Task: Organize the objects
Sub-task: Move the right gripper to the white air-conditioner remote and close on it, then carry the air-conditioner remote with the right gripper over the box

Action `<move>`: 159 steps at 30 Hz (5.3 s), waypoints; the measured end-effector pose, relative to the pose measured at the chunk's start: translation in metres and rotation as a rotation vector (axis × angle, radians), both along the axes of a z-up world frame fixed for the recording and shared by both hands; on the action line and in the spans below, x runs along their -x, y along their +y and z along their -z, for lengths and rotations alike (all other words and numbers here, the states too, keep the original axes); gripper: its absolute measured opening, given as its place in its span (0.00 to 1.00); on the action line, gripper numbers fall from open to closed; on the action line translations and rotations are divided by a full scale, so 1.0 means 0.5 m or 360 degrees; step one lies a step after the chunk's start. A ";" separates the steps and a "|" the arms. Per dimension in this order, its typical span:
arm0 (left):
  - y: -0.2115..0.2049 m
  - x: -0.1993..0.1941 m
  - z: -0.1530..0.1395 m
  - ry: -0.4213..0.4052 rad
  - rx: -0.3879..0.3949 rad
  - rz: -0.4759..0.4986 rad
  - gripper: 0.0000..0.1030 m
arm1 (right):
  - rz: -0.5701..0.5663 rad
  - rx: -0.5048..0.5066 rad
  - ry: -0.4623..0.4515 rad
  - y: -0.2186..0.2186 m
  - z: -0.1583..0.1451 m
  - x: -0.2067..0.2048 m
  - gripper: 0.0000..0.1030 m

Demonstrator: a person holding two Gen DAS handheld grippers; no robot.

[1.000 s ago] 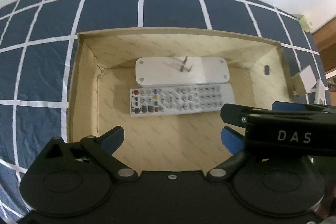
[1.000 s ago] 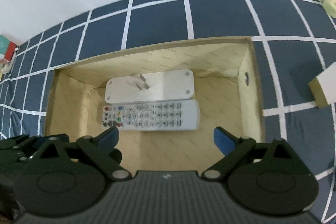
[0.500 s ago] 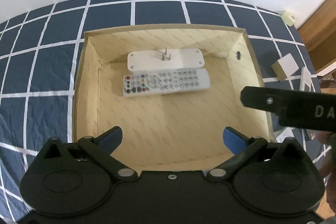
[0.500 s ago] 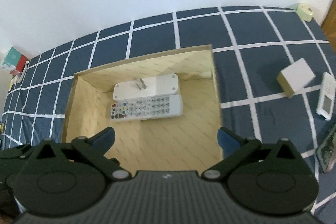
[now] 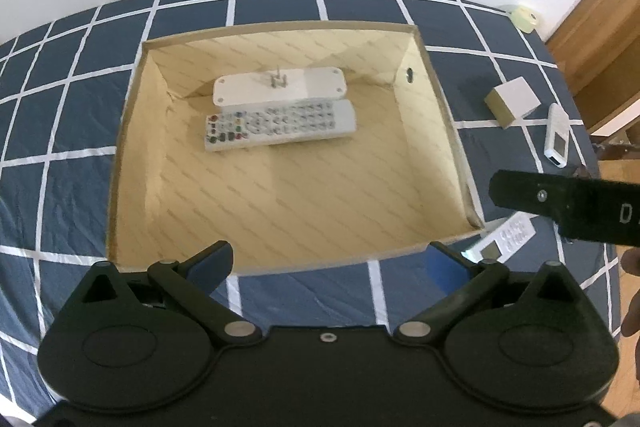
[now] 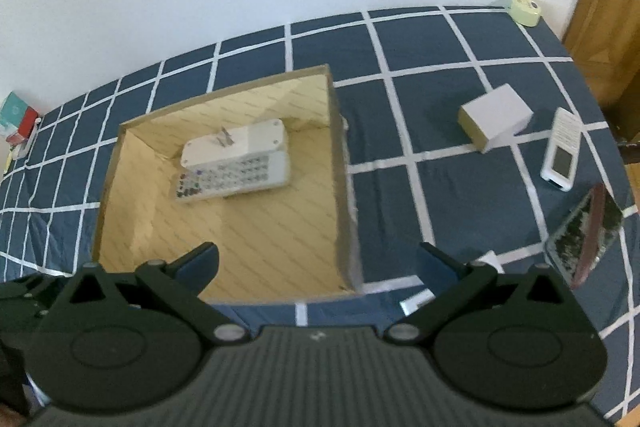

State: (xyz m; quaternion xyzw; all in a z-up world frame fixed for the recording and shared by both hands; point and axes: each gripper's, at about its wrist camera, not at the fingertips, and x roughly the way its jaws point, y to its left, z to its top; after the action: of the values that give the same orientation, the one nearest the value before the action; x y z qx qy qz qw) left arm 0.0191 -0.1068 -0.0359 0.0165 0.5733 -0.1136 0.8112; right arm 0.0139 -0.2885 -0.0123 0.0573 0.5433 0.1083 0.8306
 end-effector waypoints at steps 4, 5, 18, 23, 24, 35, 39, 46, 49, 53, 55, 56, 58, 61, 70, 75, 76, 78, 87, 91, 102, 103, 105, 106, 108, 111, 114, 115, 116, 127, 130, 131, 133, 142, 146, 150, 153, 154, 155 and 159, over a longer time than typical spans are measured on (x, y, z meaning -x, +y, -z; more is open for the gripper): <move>-0.034 0.016 0.002 -0.0002 -0.0006 -0.0001 1.00 | -0.0001 0.0008 0.0006 -0.040 0.004 0.005 1.00; -0.045 0.019 0.002 -0.0002 -0.0006 -0.0006 1.00 | -0.0005 0.0009 0.0009 -0.051 0.005 0.005 1.00; -0.196 0.055 0.033 0.0058 -0.0006 -0.0174 1.00 | -0.0174 0.0044 0.0083 -0.193 0.037 -0.036 1.00; -0.243 0.076 0.055 0.0096 0.0016 -0.0282 1.00 | -0.0258 0.0059 0.0103 -0.238 0.054 -0.059 1.00; -0.253 0.081 0.060 0.0102 0.0013 -0.0304 1.00 | -0.0278 0.0066 0.0109 -0.245 0.059 -0.063 1.00; -0.306 0.110 0.133 0.0201 0.0032 -0.0505 1.00 | -0.0436 0.0085 0.0194 -0.290 0.125 -0.093 1.00; -0.313 0.112 0.165 0.0243 0.0041 -0.0545 1.00 | -0.0482 0.0088 0.0239 -0.287 0.154 -0.100 1.00; -0.322 0.100 0.217 0.0299 0.0076 -0.0581 1.00 | -0.0547 0.0088 0.0330 -0.267 0.212 -0.114 1.00; -0.323 0.093 0.234 0.0314 0.0087 -0.0587 1.00 | -0.0563 0.0097 0.0359 -0.258 0.238 -0.122 1.00; -0.330 0.085 0.261 0.0359 0.0102 -0.0582 1.00 | -0.0572 0.0110 0.0408 -0.254 0.273 -0.134 1.00; -0.332 0.081 0.271 0.0376 0.0116 -0.0581 1.00 | -0.0583 0.0119 0.0431 -0.253 0.290 -0.136 1.00; -0.333 0.079 0.276 0.0381 0.0122 -0.0583 1.00 | -0.0593 0.0118 0.0437 -0.253 0.296 -0.137 0.99; -0.332 0.073 0.285 0.0395 0.0133 -0.0595 0.99 | -0.0612 0.0118 0.0447 -0.253 0.311 -0.138 0.97; -0.338 0.064 0.297 0.0412 0.0150 -0.0586 0.96 | -0.0637 0.0114 0.0463 -0.254 0.330 -0.140 0.89; -0.350 0.045 0.323 0.0469 0.0212 -0.0582 0.84 | -0.0678 0.0103 0.0517 -0.246 0.355 -0.149 0.67; -0.355 0.038 0.329 0.0472 0.0235 -0.0586 0.79 | -0.0690 0.0065 0.0533 -0.247 0.357 -0.154 0.63; -0.354 0.037 0.328 0.0469 0.0241 -0.0588 0.79 | -0.0694 0.0058 0.0536 -0.247 0.357 -0.155 0.63; -0.356 0.035 0.328 0.0466 0.0246 -0.0591 0.78 | -0.0701 0.0056 0.0533 -0.246 0.358 -0.154 0.63; -0.365 0.034 0.324 0.0462 0.0245 -0.0577 0.69 | -0.0702 0.0049 0.0531 -0.248 0.356 -0.156 0.62; -0.367 0.036 0.323 0.0466 0.0237 -0.0579 0.69 | -0.0700 0.0039 0.0536 -0.249 0.355 -0.153 0.62; -0.364 0.059 0.262 0.0389 0.0194 -0.0561 0.69 | -0.0678 -0.0019 0.0468 -0.254 0.298 -0.125 0.62; -0.363 0.060 0.254 0.0380 0.0191 -0.0557 0.69 | -0.0672 -0.0025 0.0459 -0.254 0.289 -0.122 0.62; -0.358 0.065 0.235 0.0361 0.0184 -0.0548 0.69 | -0.0662 -0.0036 0.0438 -0.252 0.269 -0.114 0.62; -0.356 0.067 0.225 0.0351 0.0179 -0.0542 0.69 | -0.0657 -0.0044 0.0429 -0.250 0.259 -0.111 0.62; -0.348 0.069 0.204 0.0330 0.0169 -0.0528 0.69 | -0.0644 -0.0059 0.0409 -0.246 0.239 -0.104 0.62; -0.335 0.070 0.175 0.0301 0.0158 -0.0503 0.69 | -0.0623 -0.0078 0.0381 -0.237 0.211 -0.095 0.62; -0.319 0.070 0.149 0.0274 0.0148 -0.0482 0.69 | -0.0601 -0.0094 0.0352 -0.221 0.185 -0.086 0.62; -0.316 0.069 0.142 0.0267 0.0145 -0.0475 0.69 | -0.0595 -0.0098 0.0344 -0.215 0.179 -0.082 0.62; -0.309 0.067 0.133 0.0258 0.0141 -0.0464 0.69 | -0.0587 -0.0104 0.0336 -0.210 0.170 -0.080 0.62; -0.233 0.048 0.061 0.0174 0.0111 -0.0319 0.69 | -0.0449 -0.0159 0.0247 -0.134 0.098 -0.058 0.62; -0.208 0.042 0.047 0.0155 0.0107 -0.0273 0.69 | -0.0406 -0.0169 0.0225 -0.111 0.083 -0.051 0.62; -0.199 0.041 0.043 0.0148 0.0106 -0.0257 0.69 | -0.0393 -0.0172 0.0217 -0.103 0.079 -0.048 0.62; -0.182 0.036 0.035 0.0133 0.0103 -0.0229 0.69 | -0.0368 -0.0179 0.0201 -0.086 0.072 -0.044 0.62; -0.100 0.017 0.020 0.0093 0.0088 -0.0115 0.69 | -0.0264 -0.0201 0.0156 -0.006 0.057 -0.020 0.62; -0.067 0.006 0.016 0.0083 0.0087 -0.0092 0.69 | -0.0237 -0.0205 0.0143 0.030 0.055 -0.017 0.62; -0.033 -0.007 0.014 0.0077 0.0094 -0.0095 0.69 | -0.0235 -0.0201 0.0137 0.066 0.053 -0.021 0.62; -0.008 -0.020 0.015 0.0078 0.0108 -0.0107 0.69 | -0.0240 -0.0190 0.0134 0.095 0.052 -0.029 0.62; 0.002 -0.028 0.016 0.0080 0.0111 -0.0111 0.69 | -0.0242 -0.0187 0.0135 0.105 0.053 -0.032 0.62; 0.010 -0.034 0.017 0.0081 0.0114 -0.0112 0.69 | -0.0244 -0.0184 0.0136 0.114 0.054 -0.037 0.62; 0.038 -0.063 0.027 0.0094 0.0130 -0.0119 0.69 | -0.0244 -0.0169 0.0145 0.148 0.063 -0.058 0.62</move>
State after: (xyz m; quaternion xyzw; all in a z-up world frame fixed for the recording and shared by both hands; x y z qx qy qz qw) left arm 0.0508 -0.0876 -0.0495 -0.0414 0.5921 -0.1070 0.7976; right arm 0.0431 -0.2146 -0.0437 0.0643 0.5768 0.1975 0.7900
